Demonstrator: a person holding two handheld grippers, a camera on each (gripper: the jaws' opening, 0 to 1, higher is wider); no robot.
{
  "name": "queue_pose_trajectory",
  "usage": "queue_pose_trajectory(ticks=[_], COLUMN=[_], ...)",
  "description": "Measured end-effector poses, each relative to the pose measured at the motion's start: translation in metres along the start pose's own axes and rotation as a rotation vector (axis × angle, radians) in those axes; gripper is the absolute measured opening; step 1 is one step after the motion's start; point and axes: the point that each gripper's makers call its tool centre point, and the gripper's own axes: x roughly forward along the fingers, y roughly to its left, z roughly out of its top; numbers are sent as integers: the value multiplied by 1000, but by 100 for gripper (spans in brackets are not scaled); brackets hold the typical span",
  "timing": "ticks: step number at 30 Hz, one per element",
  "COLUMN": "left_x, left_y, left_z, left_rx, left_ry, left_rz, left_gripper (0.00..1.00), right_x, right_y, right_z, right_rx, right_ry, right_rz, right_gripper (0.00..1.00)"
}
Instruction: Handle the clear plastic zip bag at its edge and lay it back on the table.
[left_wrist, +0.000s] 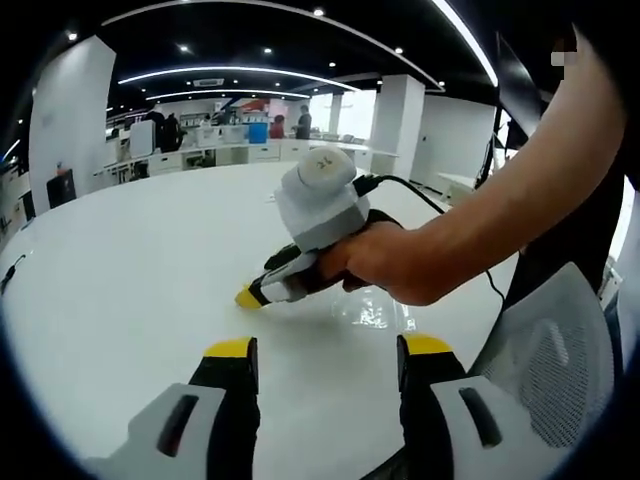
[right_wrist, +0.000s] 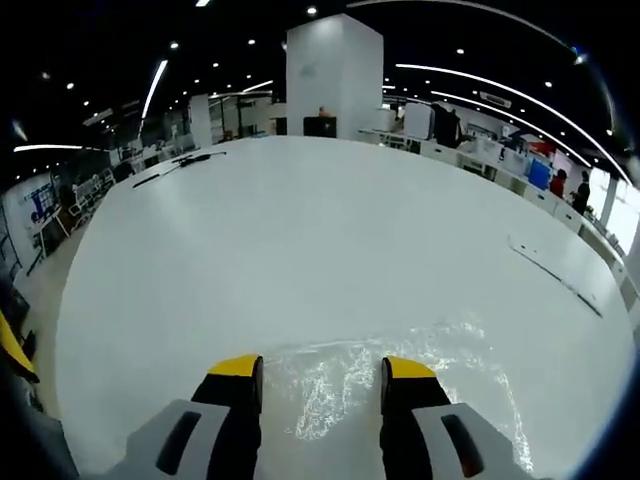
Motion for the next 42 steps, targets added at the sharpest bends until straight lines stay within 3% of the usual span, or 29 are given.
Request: queue_pose_trajectory(ticks=[6,10,14,24,28,34,42], left_x=[0,-1,-1,-1,-1,-1,-2], left_y=[0,0,0,1,2,2,5], left_z=[1,0,0,-1,-2,-2,0], left_rx=[-2,-8,-11,-7,-6,-8,-27], left_ry=[-2,-1,2,9,16,16,23], left_rz=[2,3,4,7,13,14,32], left_gripper=[55,54,52,50,49,49,47], right_x=[0,4,5,-1,-7,-18,-51], right_y=[-2,-10,-9,-9,-7,-7,-4], right_z=[-2,-1,-4,-7,-12,-16,-12], right_rx=[-19,-19,-31,11,11,-57,-263], right_ry=[6,5,13,37,55,79,83], right_rz=[25,22,36,58,75,84,107], right_gripper=[43,33,29,1,0,0,0])
